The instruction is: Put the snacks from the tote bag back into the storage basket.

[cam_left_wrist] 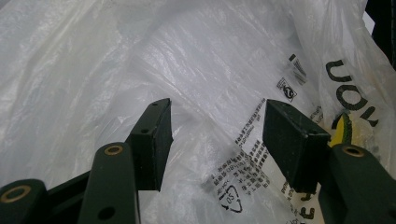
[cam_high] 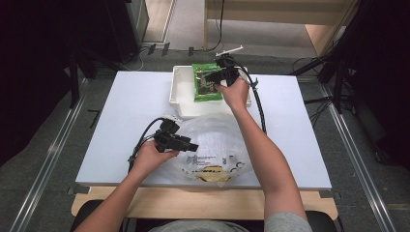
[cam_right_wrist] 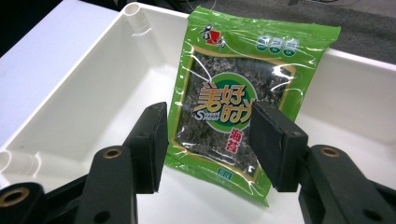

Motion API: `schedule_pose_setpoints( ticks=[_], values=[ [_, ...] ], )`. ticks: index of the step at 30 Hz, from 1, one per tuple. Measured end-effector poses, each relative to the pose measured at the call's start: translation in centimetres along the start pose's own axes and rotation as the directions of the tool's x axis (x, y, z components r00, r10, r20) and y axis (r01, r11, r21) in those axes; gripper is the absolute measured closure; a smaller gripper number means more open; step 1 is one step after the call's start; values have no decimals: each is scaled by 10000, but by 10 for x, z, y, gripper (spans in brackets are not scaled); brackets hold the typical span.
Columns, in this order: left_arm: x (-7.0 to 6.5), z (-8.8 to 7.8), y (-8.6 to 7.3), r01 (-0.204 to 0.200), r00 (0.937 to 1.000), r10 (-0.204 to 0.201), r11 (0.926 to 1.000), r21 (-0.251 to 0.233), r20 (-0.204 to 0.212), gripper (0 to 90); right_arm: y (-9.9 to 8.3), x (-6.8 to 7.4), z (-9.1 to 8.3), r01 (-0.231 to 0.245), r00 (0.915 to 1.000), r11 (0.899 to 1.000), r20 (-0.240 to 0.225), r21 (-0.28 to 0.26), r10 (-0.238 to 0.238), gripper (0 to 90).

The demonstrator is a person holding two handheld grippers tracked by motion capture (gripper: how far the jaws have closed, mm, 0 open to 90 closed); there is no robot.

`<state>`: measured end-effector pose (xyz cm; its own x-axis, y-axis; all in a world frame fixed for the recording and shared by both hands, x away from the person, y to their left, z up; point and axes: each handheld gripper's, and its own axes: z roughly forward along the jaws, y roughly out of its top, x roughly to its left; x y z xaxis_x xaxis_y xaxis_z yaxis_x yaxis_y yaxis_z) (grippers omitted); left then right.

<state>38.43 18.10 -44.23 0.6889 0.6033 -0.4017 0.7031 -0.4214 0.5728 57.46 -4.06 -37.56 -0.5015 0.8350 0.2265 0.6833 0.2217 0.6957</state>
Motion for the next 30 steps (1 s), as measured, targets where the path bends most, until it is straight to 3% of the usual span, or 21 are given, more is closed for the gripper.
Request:
schedule_pose_setpoints(
  ticks=[4, 7, 14, 22, 28, 30],
  values=[
    [0, -1, 0, 40, 10000, -40, 10000, -52, -2, 434, -5, -1, -6, -65, 9997, 9999, -233, -87, 63, 484],
    [0, 0, 0, 30, 10000, -30, 10000, -65, -32, 433, -10, -4, -12, -201, 9977, 9996, -655, -202, 187, 486],
    [1, 0, 0, 60, 10000, -60, 10000, -55, -20, 433, -19, -5, -24, 149, 9980, 9998, -609, -156, -158, 489],
    [1, -1, 0, 121, 9999, -122, 9999, -81, -65, 433, -32, -5, -37, 80, 9934, 9994, -1137, -328, -117, 492],
    [2, 0, 1, 141, 9999, -141, 9999, -85, -63, 433, -42, 0, -47, 372, 9898, 9985, -1360, -413, -426, 499],
    [2, 0, 1, 135, 9999, -136, 9999, -93, -82, 433, -45, 3, -49, 676, 9914, 9973, -1103, -291, -704, 500]
  ],
)
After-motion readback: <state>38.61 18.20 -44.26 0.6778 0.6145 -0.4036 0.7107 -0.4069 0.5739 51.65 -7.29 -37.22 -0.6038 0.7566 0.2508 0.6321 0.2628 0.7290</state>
